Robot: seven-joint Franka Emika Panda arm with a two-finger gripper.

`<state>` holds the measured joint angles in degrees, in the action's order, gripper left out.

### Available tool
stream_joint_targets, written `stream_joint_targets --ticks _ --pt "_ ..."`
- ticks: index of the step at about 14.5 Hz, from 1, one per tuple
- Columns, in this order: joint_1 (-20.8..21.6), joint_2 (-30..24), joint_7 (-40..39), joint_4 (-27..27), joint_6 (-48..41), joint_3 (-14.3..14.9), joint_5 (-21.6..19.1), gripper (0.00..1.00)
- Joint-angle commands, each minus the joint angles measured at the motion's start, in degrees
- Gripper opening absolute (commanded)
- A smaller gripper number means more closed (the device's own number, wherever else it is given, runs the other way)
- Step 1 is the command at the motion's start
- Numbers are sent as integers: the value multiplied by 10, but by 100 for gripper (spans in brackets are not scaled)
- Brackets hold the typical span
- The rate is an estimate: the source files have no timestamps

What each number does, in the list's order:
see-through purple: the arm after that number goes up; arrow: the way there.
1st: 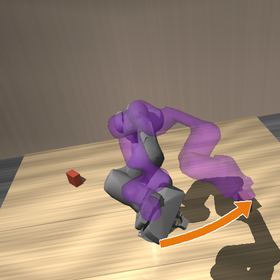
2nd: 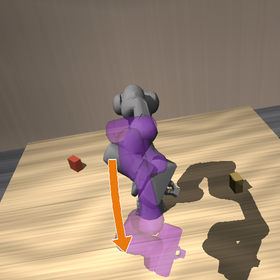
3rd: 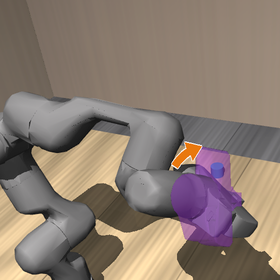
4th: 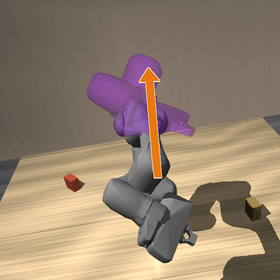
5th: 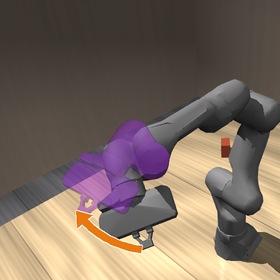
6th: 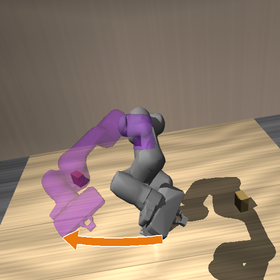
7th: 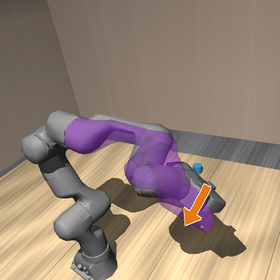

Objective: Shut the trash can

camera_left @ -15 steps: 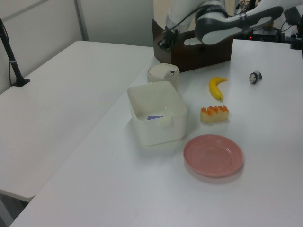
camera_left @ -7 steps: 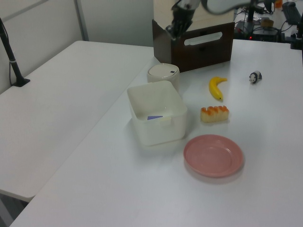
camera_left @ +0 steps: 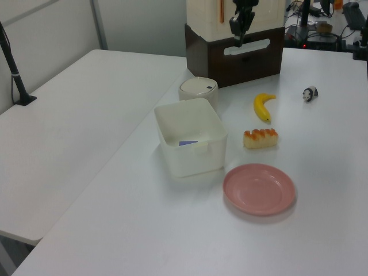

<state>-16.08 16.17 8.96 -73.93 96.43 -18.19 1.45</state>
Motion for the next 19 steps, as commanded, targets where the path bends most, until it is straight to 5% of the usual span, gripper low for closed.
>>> stream_joint_targets --ticks 1,2,3,5,6,19 --pt "0 -4 -21 12 -38 3 -28 25" --pt "1 -4 -23 12 -40 3 -28 32" --pt "1 -4 -22 12 -41 3 -30 60" --pt "1 -4 -34 12 -50 3 -34 94" --pt "1 -4 -49 17 -57 3 -33 100" --pt "7 1 -62 19 -63 3 60 100"
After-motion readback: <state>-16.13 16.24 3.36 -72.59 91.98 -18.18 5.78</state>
